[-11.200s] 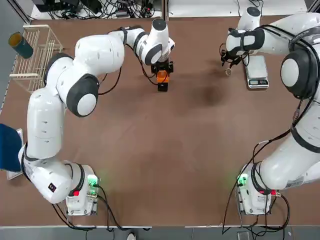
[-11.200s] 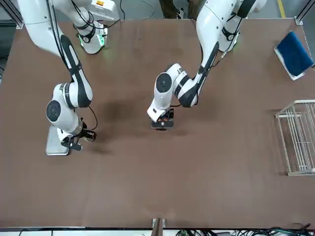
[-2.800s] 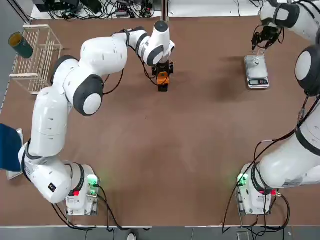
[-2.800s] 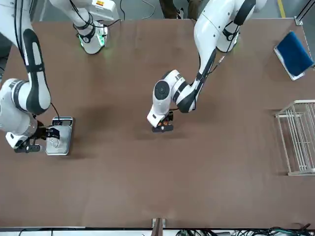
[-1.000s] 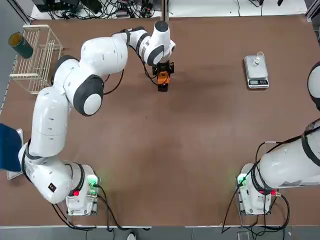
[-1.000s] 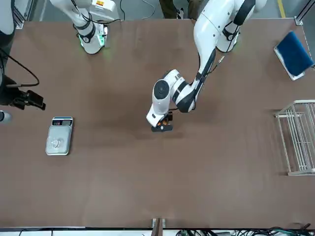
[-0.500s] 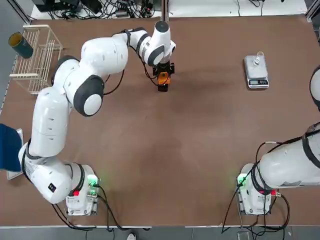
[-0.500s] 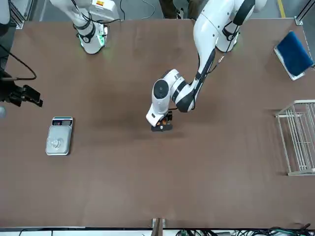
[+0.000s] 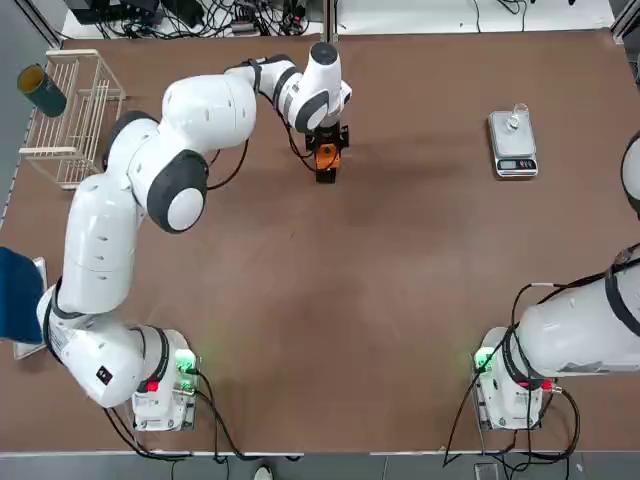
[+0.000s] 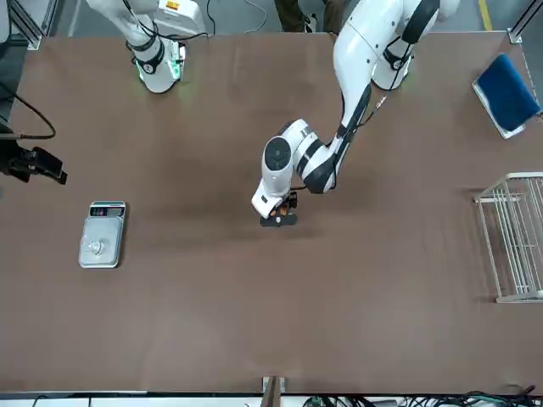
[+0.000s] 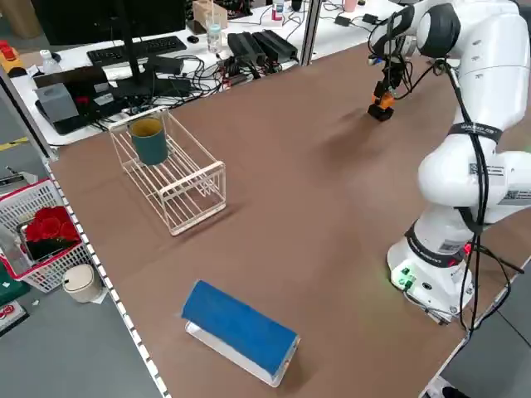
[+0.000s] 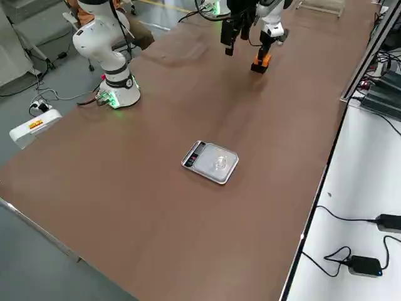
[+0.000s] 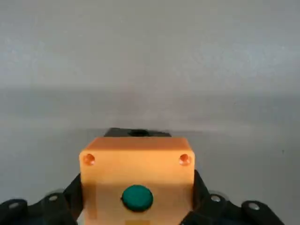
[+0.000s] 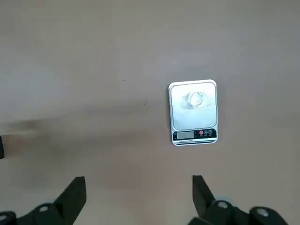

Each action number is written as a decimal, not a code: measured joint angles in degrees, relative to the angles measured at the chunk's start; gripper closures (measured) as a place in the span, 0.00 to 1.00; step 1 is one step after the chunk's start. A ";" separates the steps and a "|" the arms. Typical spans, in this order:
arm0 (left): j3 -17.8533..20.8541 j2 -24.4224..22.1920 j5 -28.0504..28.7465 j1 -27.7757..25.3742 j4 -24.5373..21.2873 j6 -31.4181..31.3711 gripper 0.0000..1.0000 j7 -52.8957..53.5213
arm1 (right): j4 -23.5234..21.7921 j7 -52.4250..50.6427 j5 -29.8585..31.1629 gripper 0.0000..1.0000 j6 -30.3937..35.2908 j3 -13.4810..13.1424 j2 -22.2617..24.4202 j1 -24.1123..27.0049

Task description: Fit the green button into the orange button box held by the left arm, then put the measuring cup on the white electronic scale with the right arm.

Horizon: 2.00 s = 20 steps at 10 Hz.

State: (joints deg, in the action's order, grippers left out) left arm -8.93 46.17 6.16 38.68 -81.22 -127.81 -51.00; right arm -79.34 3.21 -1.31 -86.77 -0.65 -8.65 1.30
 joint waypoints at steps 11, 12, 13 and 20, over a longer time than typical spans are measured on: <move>0.12 -0.03 0.00 -0.49 0.99 -0.06 0.00 0.01 | -0.04 1.39 0.41 0.00 0.08 -0.38 0.00 1.08; 0.12 -0.05 0.00 -0.56 1.22 -0.06 0.01 0.01 | -0.02 1.38 0.41 0.00 0.08 -0.50 0.00 1.36; 0.12 -0.08 0.00 -0.55 1.34 -0.06 0.01 0.01 | -0.01 1.38 0.55 0.00 0.08 -0.52 0.00 1.53; 0.12 -2.14 0.00 -0.71 1.67 2.14 0.02 0.01 | -0.01 1.41 4.90 0.00 0.87 0.81 0.01 -0.57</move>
State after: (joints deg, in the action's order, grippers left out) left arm -8.81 44.03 6.16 37.97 -79.55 -125.66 -50.99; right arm -79.35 4.62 3.59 -85.90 0.17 -8.64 0.73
